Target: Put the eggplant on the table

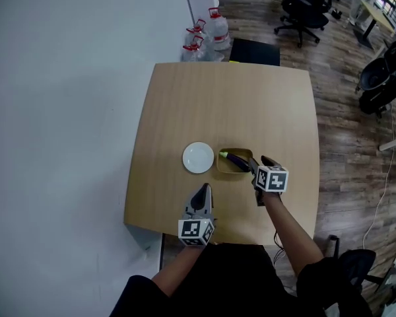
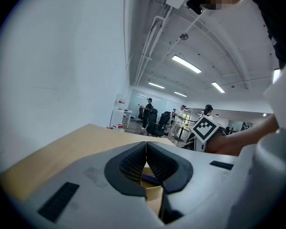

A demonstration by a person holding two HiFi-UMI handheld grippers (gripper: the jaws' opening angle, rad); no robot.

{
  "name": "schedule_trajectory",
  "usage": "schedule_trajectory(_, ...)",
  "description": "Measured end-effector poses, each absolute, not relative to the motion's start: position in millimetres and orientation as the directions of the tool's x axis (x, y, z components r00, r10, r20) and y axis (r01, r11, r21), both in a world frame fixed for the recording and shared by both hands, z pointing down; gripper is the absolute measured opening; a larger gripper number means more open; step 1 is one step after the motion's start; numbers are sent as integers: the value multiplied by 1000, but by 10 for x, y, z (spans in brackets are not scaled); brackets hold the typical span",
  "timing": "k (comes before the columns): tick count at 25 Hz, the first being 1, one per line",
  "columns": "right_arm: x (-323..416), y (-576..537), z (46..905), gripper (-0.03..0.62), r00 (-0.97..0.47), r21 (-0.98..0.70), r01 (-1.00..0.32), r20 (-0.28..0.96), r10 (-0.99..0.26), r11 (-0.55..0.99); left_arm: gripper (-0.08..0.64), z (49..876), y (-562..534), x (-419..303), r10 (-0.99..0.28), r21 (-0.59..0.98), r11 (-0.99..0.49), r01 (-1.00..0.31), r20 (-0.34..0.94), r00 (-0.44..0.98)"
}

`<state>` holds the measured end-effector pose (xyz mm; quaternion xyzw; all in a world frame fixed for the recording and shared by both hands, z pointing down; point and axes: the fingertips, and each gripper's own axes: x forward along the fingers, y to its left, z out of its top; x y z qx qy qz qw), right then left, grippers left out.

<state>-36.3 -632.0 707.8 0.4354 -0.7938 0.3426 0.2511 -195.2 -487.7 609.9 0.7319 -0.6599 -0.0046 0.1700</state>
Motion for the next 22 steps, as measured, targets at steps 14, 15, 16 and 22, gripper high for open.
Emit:
schedule_trajectory(14, -957, -4736, 5566, 267, -633, -252, -766, 453, -627, 592, 15, 5329, -3990, -2070, -948, 355, -236, -904, 121, 295)
schedule_trajectory(15, -974, -4611, 5485, 267, -635, -241, -765, 439, -636, 597, 15, 5277, -3928, -2061, -946, 356, -251, -900, 107, 306)
schedule_trajectory(16, -981, -4488, 5406, 267, -633, -229, -767, 426, -646, 600, 15, 5226, -3862, -2050, -944, 357, -263, -896, 94, 315)
schedule_trajectory(22, -901, -3777, 5026, 208, -571, -159, -818, 338, -749, 552, 15, 4994, -3333, -2018, -938, 293, -316, -903, 44, 343)
